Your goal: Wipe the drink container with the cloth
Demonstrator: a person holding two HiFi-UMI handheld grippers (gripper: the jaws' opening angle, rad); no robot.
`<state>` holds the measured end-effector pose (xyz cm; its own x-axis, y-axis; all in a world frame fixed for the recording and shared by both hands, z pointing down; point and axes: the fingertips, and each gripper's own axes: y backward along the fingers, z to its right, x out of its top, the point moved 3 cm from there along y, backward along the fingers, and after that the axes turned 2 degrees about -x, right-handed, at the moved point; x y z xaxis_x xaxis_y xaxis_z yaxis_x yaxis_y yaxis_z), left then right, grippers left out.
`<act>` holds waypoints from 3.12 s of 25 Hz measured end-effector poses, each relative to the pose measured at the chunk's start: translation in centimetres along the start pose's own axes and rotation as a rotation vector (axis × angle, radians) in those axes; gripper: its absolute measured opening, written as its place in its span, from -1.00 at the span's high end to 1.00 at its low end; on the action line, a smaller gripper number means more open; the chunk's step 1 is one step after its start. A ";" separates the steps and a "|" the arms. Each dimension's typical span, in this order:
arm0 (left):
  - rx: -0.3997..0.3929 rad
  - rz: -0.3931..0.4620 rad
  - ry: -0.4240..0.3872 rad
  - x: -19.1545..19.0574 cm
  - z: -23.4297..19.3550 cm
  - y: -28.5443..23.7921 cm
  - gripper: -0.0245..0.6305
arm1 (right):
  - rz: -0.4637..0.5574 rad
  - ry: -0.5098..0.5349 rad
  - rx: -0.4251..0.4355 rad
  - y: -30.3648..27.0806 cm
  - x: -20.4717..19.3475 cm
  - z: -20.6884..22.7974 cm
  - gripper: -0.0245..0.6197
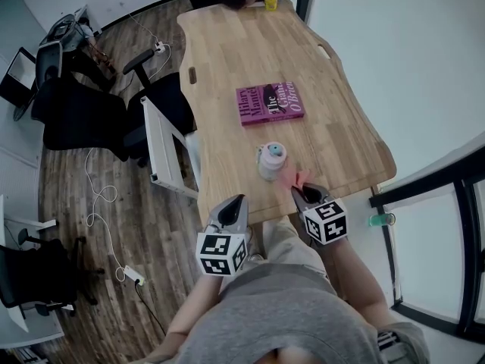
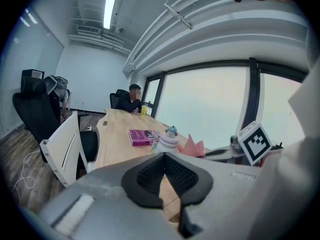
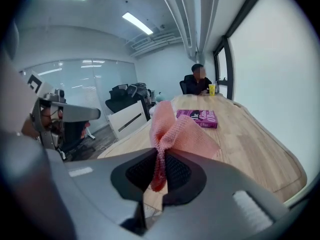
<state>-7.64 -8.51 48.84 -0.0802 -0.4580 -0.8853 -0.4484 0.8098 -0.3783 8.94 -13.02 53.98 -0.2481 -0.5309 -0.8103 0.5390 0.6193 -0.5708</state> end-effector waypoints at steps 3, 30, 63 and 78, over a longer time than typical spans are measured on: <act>0.002 0.005 0.001 -0.1 0.3 0.4 0.92 | 0.049 0.027 -0.010 1.3 1.4 -0.5 0.84; 0.064 0.022 0.021 -0.6 -0.7 1.8 0.92 | 0.124 0.202 0.104 -1.5 6.2 -5.7 0.84; 0.077 -0.018 0.035 -0.6 -3.3 0.0 0.92 | -0.067 0.099 0.112 -8.4 1.0 -4.1 0.84; 0.066 -0.050 0.042 -1.4 -3.5 -0.7 0.92 | -0.160 0.084 0.111 -10.5 -2.3 -3.3 0.84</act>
<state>-10.34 -9.72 51.24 -0.0971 -0.5120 -0.8535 -0.3934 0.8075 -0.4396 1.22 -16.42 61.36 -0.4015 -0.5640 -0.7216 0.5719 0.4610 -0.6785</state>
